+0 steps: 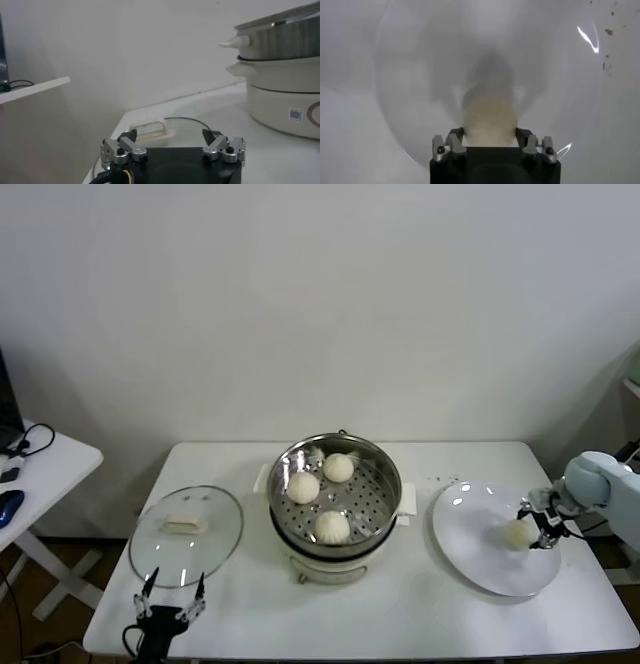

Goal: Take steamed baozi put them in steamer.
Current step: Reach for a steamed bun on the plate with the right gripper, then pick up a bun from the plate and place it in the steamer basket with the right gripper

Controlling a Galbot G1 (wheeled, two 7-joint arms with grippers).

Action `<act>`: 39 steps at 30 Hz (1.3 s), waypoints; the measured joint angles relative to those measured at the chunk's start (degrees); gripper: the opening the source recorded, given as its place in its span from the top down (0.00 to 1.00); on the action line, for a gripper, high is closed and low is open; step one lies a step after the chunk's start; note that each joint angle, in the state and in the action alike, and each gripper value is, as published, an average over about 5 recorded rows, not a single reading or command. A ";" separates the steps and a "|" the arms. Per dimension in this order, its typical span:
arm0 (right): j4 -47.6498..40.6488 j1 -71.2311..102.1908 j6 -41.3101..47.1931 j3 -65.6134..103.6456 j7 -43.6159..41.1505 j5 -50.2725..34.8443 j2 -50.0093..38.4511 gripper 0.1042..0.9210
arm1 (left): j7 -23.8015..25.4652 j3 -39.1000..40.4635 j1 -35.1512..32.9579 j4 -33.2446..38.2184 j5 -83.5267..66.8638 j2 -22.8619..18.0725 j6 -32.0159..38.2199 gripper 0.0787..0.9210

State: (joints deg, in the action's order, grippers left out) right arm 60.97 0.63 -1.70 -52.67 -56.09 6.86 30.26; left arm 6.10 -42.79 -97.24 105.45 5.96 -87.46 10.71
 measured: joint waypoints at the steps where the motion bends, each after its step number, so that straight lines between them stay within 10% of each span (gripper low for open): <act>1: 0.31 -0.33 0.21 -0.28 -0.05 -0.38 -0.22 0.31 | 0.00 0.00 0.02 0.03 0.00 0.02 0.00 0.12; 39: 30.09 -58.39 17.48 -41.91 2.96 -46.27 11.03 0.30 | 0.16 0.03 0.72 0.63 -1.04 0.54 -0.41 0.12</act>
State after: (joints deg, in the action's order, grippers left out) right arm 91.06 -57.76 15.78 -94.58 -53.13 -39.41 41.28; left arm 6.26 -42.76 -96.51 106.07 4.93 -86.92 10.30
